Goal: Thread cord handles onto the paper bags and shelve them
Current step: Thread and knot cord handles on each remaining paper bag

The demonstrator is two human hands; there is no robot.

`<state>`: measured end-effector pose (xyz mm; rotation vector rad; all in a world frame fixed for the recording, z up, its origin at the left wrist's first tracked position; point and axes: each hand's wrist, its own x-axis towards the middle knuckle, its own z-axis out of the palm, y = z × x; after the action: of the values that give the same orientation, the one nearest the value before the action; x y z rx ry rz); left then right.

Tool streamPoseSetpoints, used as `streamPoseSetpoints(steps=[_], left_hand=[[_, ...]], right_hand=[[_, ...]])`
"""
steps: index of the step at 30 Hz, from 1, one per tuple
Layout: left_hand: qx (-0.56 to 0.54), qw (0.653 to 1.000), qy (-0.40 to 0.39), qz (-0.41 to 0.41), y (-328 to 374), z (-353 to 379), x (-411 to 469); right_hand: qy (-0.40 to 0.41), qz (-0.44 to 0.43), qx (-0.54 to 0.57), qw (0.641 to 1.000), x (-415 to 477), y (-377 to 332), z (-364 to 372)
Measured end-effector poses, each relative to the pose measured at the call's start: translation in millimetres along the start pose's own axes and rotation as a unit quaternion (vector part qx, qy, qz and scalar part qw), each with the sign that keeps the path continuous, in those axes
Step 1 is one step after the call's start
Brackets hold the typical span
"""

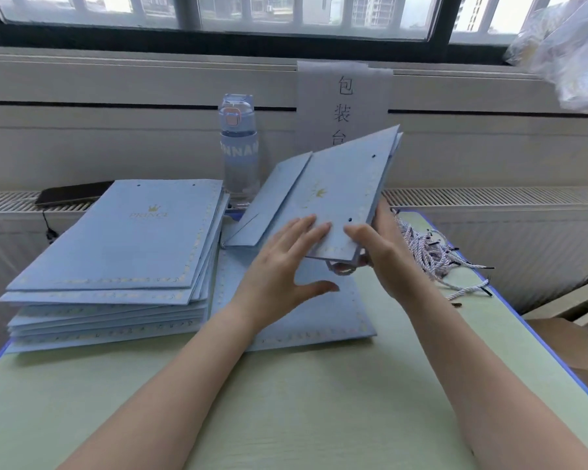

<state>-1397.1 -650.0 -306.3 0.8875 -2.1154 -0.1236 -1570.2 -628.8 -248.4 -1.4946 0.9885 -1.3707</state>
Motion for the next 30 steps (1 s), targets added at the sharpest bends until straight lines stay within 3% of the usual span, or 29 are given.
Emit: streamPoseSetpoints(steps=[3, 7, 12, 20, 23, 26, 30], left_hand=[[0.065, 0.995, 0.076, 0.031, -4, 1, -1], [0.021, 0.986, 0.150, 0.071, 3, -5, 2], [0.015, 0.991, 0.096, 0.095, -4, -3, -2], [0.080, 0.991, 0.051, 0.091, -9, 1, -1], [0.086, 0.991, 0.052, 0.094, -6, -1, 0], [0.091, 0.990, 0.066, 0.082, -5, -1, -1], [0.064, 0.997, 0.047, 0.020, -3, -2, -3]], right_hand=[[0.041, -0.007, 0.005, 0.999, 0, -1, -4], [0.140, -0.012, 0.072, 0.987, 7, -5, -10], [0.287, 0.018, 0.145, 0.947, 17, 0, -27], [0.421, -0.062, 0.083, 0.901, 15, -2, -24], [0.422, -0.056, 0.094, 0.900, 16, 0, -23], [0.391, 0.029, 0.076, 0.917, 17, 6, -18], [0.263, 0.163, 0.005, 0.951, 17, 10, -16]])
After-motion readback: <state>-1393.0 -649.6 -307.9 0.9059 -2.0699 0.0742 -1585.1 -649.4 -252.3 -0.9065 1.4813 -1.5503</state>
